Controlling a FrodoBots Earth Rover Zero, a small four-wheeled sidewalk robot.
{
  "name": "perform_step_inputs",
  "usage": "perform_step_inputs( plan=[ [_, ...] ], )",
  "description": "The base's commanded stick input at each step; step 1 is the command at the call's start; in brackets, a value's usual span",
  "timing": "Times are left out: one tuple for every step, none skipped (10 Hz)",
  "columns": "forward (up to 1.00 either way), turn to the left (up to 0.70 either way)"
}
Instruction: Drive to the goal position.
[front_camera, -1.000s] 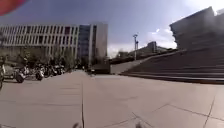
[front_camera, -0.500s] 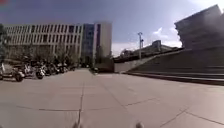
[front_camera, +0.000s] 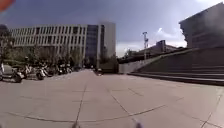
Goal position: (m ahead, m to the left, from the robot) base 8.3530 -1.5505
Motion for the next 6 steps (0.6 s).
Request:
perform_step_inputs(
  plan=[
    [0.7, 0.14],
    [0.7, 0.14],
    [0.7, 0.14],
    [0.7, 0.14],
    [0.7, 0.14],
    [0.7, 0.14]
  ],
)
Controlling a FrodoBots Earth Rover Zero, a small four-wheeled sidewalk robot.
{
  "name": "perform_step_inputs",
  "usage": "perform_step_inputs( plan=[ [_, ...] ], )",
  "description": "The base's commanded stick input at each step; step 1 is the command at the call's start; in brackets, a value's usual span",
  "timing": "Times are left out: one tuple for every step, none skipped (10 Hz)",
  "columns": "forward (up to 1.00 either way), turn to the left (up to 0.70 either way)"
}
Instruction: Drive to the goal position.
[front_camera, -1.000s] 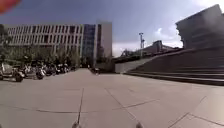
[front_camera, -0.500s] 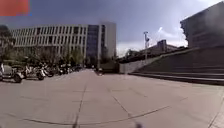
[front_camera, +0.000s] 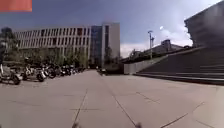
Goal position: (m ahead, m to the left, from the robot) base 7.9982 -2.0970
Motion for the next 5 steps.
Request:
perform_step_inputs(
  plan=[
    [0.7, 0.14],
    [0.7, 0.14],
    [0.7, 0.14],
    [0.7, 0.14],
    [0.7, 0.14]
  ],
)
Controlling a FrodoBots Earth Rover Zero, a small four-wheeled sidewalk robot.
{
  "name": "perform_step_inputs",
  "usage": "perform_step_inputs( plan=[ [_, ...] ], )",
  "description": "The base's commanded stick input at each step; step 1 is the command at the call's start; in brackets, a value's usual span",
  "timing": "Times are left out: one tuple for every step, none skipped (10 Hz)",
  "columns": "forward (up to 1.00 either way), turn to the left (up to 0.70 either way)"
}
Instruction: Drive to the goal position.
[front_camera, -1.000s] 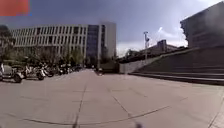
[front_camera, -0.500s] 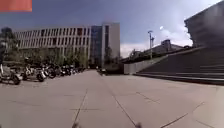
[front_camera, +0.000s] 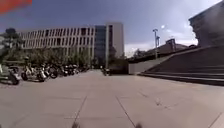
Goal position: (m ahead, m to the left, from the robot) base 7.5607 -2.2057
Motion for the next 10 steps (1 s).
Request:
perform_step_inputs(
  plan=[
    [0.7, 0.14],
    [0.7, 0.14],
    [0.7, 0.14],
    [0.7, 0.14],
    [0.7, 0.0],
    [0.7, 0.0],
    [0.7, 0.0],
    [0.7, 0.0],
    [0.7, 0.0],
    [0.7, 0.0]
  ],
)
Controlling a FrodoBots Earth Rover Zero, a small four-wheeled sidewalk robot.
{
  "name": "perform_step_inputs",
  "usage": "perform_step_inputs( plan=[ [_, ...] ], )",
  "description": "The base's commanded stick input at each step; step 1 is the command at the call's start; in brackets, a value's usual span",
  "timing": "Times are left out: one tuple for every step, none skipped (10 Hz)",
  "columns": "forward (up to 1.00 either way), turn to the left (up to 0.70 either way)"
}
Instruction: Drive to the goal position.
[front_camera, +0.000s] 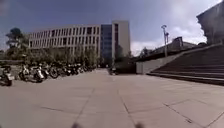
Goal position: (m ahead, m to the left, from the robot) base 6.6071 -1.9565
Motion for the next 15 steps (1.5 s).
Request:
perform_step_inputs(
  plan=[
    [0.7, 0.02],
    [0.7, 0.07],
    [0.7, 0.13],
    [0.7, 0.14],
    [0.7, 0.08],
    [0.7, 0.0],
    [0.7, 0.0],
    [0.7, 0.0],
    [0.7, 0.0],
    [0.7, 0.0],
    [0.7, 0.0],
    [0.7, 0.0],
    [0.7, 0.0],
    [0.7, 0.0],
    [0.7, 0.0]
  ],
)
